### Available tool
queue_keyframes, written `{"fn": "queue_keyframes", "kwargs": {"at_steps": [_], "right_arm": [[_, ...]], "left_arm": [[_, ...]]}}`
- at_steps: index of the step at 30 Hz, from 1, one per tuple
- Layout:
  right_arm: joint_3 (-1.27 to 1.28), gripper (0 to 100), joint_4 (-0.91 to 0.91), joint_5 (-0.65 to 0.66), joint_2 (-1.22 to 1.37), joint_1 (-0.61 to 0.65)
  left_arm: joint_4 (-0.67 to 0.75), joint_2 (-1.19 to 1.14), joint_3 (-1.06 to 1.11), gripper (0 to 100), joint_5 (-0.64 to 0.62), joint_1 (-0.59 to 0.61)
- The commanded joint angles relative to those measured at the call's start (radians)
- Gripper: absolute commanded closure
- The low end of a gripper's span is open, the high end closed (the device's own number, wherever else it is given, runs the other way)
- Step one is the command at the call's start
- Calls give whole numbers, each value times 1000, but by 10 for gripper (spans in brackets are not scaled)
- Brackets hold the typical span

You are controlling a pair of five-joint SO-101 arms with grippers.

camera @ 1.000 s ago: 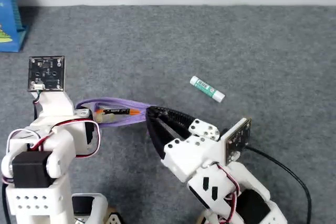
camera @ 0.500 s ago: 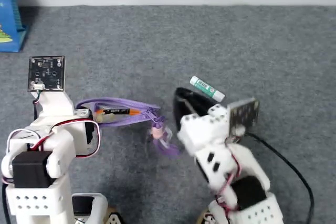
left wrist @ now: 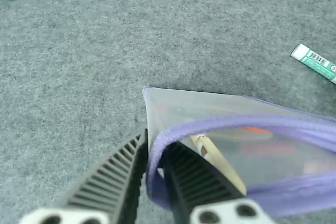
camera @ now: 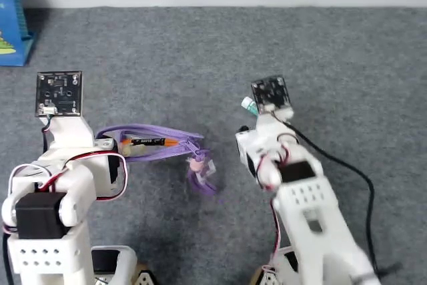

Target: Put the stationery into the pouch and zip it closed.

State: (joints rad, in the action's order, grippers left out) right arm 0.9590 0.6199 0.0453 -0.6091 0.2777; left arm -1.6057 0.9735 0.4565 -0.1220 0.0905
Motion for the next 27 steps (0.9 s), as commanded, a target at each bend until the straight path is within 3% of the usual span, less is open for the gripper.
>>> {"fn": "queue_keyframes", "kwargs": {"at_steps": [1,15,19,27], "right_arm": [[-175,674,4,77,205,-24],[-763,682,7,219,924,-73],[-934,688,94,242,1067,-81],[-1290,828,305,244,1310,-82]], "left_arm": [[11,18,-5,987,-5,8],[15,18,12,987,-3,12],[15,18,12,987,-3,12],[14,18,12,987,-3,12]]}}
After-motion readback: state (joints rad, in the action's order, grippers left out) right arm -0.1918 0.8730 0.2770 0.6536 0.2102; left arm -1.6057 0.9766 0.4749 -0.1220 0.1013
